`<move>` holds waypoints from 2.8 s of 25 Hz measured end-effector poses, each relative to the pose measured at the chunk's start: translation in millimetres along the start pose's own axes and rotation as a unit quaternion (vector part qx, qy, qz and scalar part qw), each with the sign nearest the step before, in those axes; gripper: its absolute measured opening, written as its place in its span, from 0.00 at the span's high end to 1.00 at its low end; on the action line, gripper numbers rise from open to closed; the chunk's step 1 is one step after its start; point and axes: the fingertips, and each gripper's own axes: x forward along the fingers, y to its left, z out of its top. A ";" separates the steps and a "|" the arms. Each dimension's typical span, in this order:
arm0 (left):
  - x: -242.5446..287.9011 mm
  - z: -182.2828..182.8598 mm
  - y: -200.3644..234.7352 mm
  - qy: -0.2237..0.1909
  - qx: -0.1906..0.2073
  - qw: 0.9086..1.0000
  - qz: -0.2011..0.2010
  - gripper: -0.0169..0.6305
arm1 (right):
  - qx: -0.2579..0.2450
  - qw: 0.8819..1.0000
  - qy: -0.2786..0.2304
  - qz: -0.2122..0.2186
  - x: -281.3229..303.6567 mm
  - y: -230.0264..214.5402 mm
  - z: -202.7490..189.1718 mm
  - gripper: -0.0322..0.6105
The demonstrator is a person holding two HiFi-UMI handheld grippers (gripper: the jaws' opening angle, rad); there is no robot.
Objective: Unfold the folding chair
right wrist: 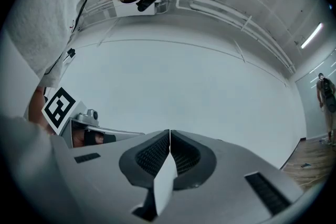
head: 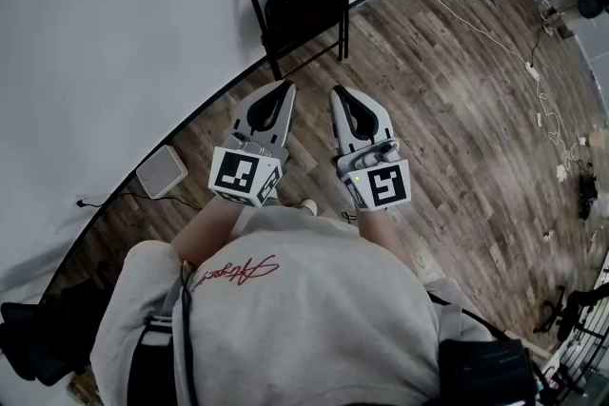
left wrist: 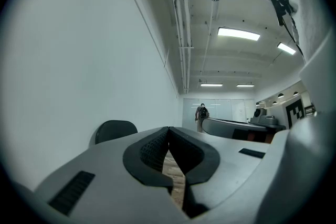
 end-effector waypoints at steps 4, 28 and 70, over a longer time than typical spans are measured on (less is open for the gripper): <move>8.5 -4.9 -7.0 0.001 0.001 1.000 0.005 0.95 | 0.003 1.000 -0.006 -0.003 -7.3 -15.2 -0.7 0.92; 187.8 -16.5 199.9 0.001 -0.003 0.999 0.038 0.92 | -0.072 0.995 0.020 0.064 228.1 -120.9 -83.4 0.92; 270.5 -288.9 367.5 0.366 -0.038 0.924 0.104 0.92 | -0.517 0.621 0.375 0.454 316.1 -149.6 -415.6 0.74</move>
